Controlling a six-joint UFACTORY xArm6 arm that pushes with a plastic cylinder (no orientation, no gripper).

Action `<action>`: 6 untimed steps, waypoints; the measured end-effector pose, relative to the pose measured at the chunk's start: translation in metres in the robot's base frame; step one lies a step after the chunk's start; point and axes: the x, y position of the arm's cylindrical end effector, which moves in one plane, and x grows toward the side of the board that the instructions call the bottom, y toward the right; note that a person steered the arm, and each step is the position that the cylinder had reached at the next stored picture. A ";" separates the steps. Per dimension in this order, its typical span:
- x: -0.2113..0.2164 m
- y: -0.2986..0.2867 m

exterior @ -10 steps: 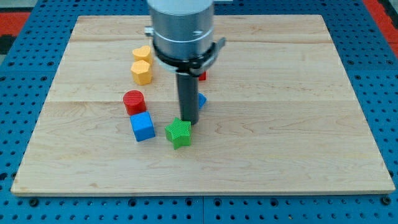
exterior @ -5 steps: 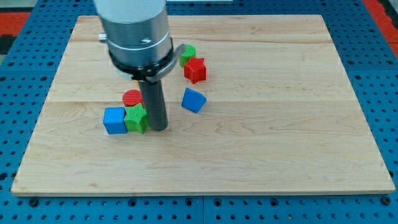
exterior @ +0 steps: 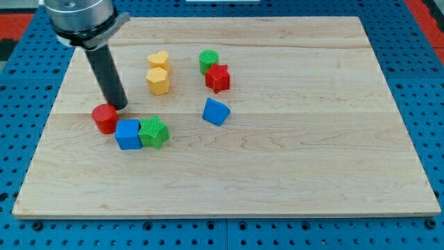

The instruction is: Push the green star into the blue cube

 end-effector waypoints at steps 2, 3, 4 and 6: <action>0.058 -0.038; 0.002 -0.003; -0.002 0.063; 0.045 0.120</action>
